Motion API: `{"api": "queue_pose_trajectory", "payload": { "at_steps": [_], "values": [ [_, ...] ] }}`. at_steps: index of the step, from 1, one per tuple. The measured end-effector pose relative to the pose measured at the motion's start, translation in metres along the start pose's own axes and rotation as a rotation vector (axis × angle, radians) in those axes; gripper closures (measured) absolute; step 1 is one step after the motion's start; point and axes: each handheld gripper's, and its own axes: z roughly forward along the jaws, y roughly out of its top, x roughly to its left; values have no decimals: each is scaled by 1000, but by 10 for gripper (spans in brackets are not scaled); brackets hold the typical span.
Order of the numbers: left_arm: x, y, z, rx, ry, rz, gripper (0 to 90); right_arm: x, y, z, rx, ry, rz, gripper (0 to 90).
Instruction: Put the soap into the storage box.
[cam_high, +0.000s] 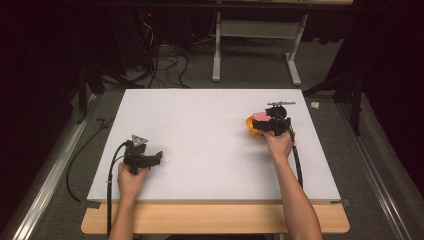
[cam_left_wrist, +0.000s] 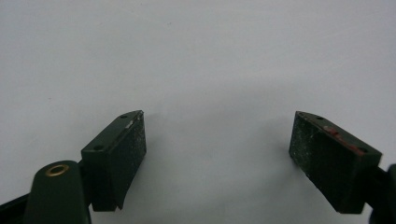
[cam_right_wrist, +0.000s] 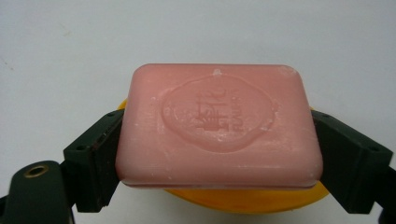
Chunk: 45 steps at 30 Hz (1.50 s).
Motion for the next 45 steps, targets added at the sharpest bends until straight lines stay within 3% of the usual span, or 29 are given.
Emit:
{"api": "queue_pose_trajectory", "payload": {
  "at_steps": [8, 16, 27, 38, 45],
  "values": [
    [0, 0, 0, -1, 1, 1, 192, 0, -3, 6, 18, -19, -3, 137],
    [0, 0, 0, 0, 0, 0, 192, -4, -6, 16, 58, -13, 28, 136],
    [0, 0, 0, 0, 0, 0, 192, -2, -6, 18, 60, -11, 27, 132],
    [0, 0, 0, 0, 0, 0, 192, -1, -6, 13, 25, -7, 33, 123],
    [0, 0, 0, 0, 0, 1, 192, -5, -6, 1, -24, 15, 39, 138]
  ]
}}
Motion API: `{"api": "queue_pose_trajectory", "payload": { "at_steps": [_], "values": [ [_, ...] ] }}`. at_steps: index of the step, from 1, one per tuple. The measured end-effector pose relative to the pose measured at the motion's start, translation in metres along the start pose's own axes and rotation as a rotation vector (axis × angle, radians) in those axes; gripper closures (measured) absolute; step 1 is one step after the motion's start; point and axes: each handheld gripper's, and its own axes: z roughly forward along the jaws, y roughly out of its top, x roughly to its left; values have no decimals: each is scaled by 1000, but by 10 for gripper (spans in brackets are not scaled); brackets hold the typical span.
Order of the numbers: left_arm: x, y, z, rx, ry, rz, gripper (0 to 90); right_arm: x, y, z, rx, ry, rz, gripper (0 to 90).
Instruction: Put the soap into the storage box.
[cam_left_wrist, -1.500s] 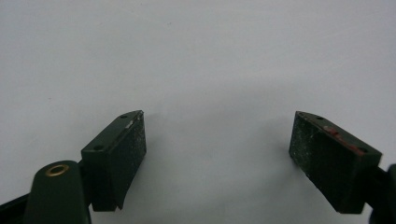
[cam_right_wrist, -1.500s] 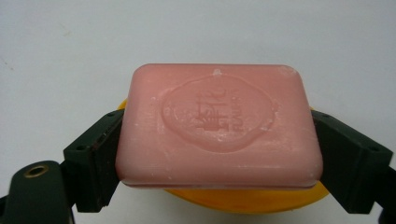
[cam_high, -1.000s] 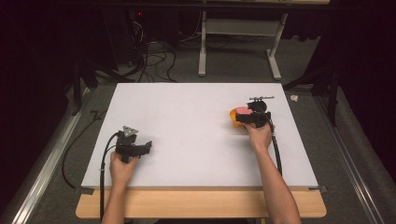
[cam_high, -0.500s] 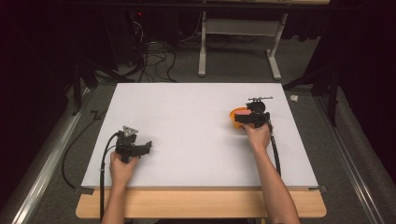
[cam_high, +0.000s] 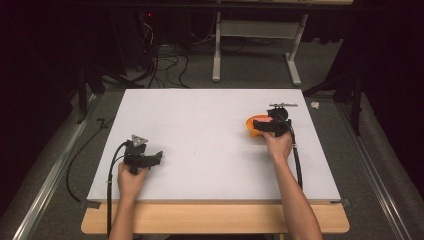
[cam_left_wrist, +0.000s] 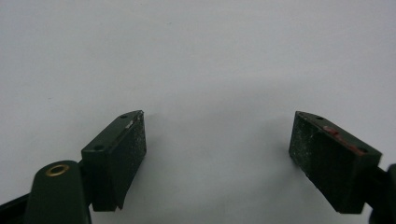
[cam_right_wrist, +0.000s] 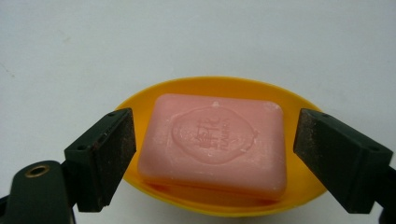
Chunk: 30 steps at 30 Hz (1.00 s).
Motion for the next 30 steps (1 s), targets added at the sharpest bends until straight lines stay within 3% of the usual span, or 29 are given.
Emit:
{"api": "queue_pose_trajectory", "payload": {
  "at_steps": [30],
  "values": [
    [0, 0, 0, 0, 0, -1, 192, -1, 1, -36, -58, 49, -41, 155]
  ]
}}
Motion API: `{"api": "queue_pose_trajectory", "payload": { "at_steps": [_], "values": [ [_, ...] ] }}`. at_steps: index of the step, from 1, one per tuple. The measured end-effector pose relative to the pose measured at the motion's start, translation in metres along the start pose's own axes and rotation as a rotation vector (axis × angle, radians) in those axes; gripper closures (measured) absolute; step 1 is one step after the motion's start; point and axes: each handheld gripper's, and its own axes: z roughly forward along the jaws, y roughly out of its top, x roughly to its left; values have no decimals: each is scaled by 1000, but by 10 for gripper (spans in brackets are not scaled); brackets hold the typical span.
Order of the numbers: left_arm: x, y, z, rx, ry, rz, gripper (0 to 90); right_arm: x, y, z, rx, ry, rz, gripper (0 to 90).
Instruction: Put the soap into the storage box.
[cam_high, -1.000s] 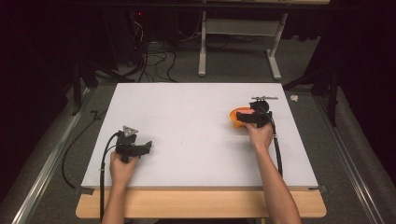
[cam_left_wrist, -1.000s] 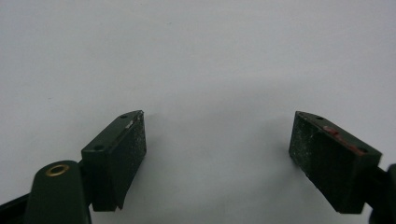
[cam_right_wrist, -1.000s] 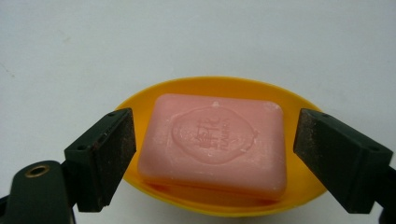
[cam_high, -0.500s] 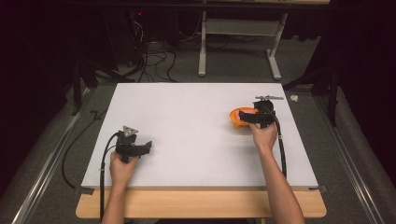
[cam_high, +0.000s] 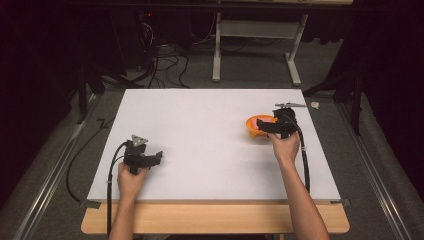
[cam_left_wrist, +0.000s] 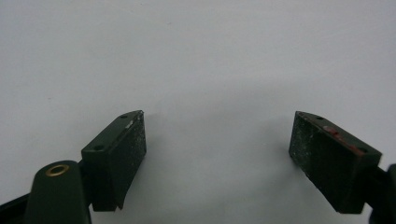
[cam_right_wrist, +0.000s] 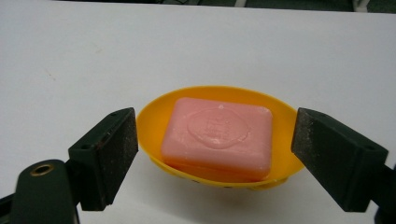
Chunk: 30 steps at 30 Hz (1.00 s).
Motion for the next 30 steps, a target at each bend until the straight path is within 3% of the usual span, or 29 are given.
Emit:
{"api": "queue_pose_trajectory", "payload": {
  "at_steps": [7, 30],
  "values": [
    [0, 0, 0, 0, 0, 0, 192, 2, -1, -8, -19, 4, -16, 172],
    [0, 0, 0, 0, 0, 0, 192, -10, -21, -33, -45, 15, -4, 179]
  ]
}}
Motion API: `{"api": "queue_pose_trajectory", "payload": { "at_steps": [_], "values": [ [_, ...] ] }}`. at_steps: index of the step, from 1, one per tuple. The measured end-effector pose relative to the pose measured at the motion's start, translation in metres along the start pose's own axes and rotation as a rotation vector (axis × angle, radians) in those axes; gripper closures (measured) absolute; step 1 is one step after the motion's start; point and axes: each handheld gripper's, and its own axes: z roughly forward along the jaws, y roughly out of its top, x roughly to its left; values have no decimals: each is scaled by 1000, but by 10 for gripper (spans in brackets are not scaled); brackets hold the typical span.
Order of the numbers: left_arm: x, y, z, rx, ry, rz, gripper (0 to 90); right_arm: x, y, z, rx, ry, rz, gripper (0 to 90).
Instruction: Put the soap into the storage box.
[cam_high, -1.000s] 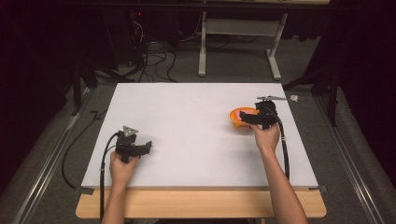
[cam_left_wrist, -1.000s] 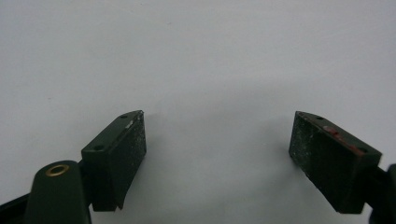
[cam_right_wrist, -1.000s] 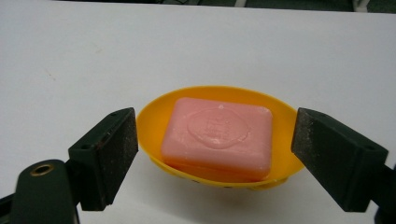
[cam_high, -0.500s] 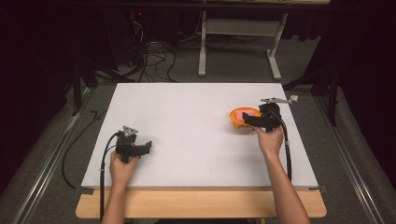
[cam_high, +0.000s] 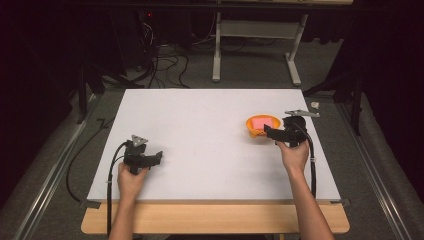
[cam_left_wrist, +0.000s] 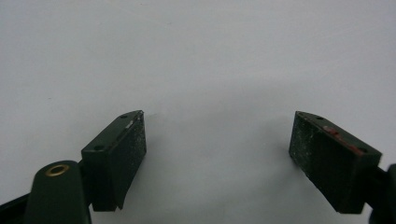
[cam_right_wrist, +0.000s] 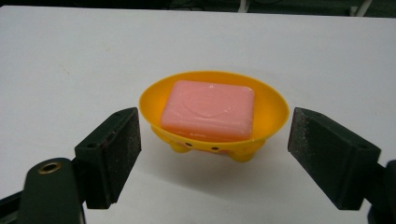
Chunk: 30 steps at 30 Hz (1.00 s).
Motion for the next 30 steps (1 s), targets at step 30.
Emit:
{"api": "queue_pose_trajectory", "payload": {
  "at_steps": [30],
  "values": [
    [0, 0, 0, 0, 0, 1, 192, -2, -25, -36, -56, 40, -7, 188]
  ]
}}
